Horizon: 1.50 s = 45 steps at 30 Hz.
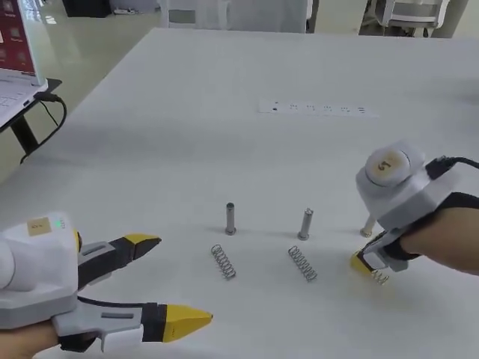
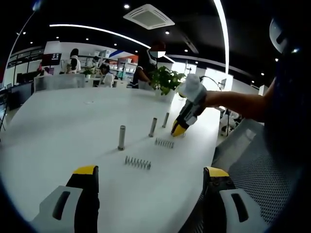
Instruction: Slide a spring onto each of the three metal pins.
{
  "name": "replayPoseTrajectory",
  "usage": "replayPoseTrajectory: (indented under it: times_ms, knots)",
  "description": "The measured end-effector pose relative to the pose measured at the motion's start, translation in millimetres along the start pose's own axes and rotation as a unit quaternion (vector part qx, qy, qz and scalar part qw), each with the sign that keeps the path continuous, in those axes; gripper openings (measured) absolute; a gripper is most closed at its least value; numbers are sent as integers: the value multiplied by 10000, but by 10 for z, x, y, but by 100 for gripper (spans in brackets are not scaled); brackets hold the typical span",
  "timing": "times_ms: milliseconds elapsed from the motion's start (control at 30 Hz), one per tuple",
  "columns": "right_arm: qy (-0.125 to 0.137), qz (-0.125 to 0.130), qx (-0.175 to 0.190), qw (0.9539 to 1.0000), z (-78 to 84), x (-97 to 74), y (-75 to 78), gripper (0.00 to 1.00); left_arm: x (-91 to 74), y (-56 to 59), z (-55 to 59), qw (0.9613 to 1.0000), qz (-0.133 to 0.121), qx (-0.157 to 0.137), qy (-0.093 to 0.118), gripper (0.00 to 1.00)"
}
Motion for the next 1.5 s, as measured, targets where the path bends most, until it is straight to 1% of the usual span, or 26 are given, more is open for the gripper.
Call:
replayPoseTrajectory:
  times_ms: [100, 167, 233, 367, 500, 600, 633, 667, 833, 900, 967, 1000, 1033, 1100, 1133, 1167, 1200, 1233, 1267, 1300, 1333, 1367, 1400, 1433, 1467, 1500]
  knots:
    - [53, 20, -20, 10000, 5, -8, -6, 8, -13, -8, 2, 10000, -10, -6, 4, 85]
    - [148, 99, -44, 9998, -6, -32, 18, 8, -19, -12, 0, 10000, -17, 2, 2, 85]
    - [237, 37, 51, 9997, -23, -67, 14, 8, -22, -13, -6, 10000, -20, 2, 7, 85]
    - [374, 58, 35, 9993, -50, -136, 40, 8, -18, -6, -15, 10000, -9, 14, 3, 85]
    - [747, 43, 112, 9971, -129, -251, 47, 8, -9, 11, -23, 10000, 18, 36, -11, 85]
    - [927, 64, 101, 9956, -157, -329, 53, 8, -7, 11, -28, 10000, 24, 42, -15, 85]
    - [942, 67, 118, 9955, -155, -347, 58, 8, -6, 12, -31, 10000, 29, 44, -17, 85]
    - [1052, 89, 83, 9944, -182, -367, 79, 8, -4, 13, -34, 10000, 34, 51, -21, 85]
    - [1281, 87, 111, 9917, -213, -446, 92, 8, 5, 21, -53, 10000, 48, 68, -18, 85]
    - [1311, 102, 112, 9912, -212, -459, 98, 8, 8, 23, -55, 10000, 51, 73, -22, 85]
    - [1408, 105, 137, 9899, -225, -456, 123, 8, 12, 27, -53, 9999, 58, 76, -29, 85]
    - [1439, 83, 149, 9894, -229, -450, 126, 8, 12, 27, -52, 9999, 59, 75, -30, 84]
    - [1518, 8, 182, 9882, -238, -434, 119, 8, 15, 28, -50, 10000, 62, 69, -31, 84]
    - [1566, -66, 190, 9875, -238, -411, 104, 8, 16, 29, -49, 9999, 61, 72, -35, 84]
    - [1622, -71, 208, 9865, -253, -420, 85, 8, 16, 33, -54, 10000, 66, 63, -24, 84]
    - [1791, -57, 201, 9836, -305, -452, 71, 8, 16, 38, -61, 10000, 71, 68, -10, 84]
    - [1914, -107, 159, 9813, -352, -488, 35, 8, 15, 42, -67, 9999, 71, 75, -5, 84]
    - [1936, -184, 221, 9807, -374, -522, 5, 8, 15, 47, -74, 9999, 69, 89, 1, 84]
    - [2025, -297, 314, 9783, -426, -574, -39, 8, 16, 54, -85, 9999, 74, 103, 7, 84]
    - [2102, -348, 324, 9765, -467, -618, -63, 8, 18, 58, -95, 9999, 79, 106, 15, 84]
    - [2276, -477, 395, 9718, -549, -694, -114, 8, 21, 70, -119, 9999, 96, 111, 39, 84]
    - [2350, -566, 462, 9692, -592, -746, -148, 8, 23, 79, -145, 9999, 110, 108, 74, 84]
    - [2494, -648, 438, 9652, -662, -826, -197, 8, 23, 96, -194, 9998, 135, 94, 146, 83]
    - [2582, -675, 427, 9628, -704, -878, -227, 8, 22, 111, -233, 9996, 158, 85, 206, 83]
    - [2679, -750, 406, 9597, -758, -946, -289, 8, 16, 134, -301, 9993, 191, 88, 316, 83]
    - [2731, -793, 383, 9579, -789, -985, -329, 8, 13, 147, -340, 9991, 208, 93, 369, 83]
Point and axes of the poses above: the centre of the closed fingertips' face, and the gripper's own axes: x roughly forward along the fingers, y roughly to its right, z roughly out of its underside, the point moved 1 cm from there along -x, roughly backward along the fingers, and after that the axes turned 3 degrees about -y, right-handed, at the moved point
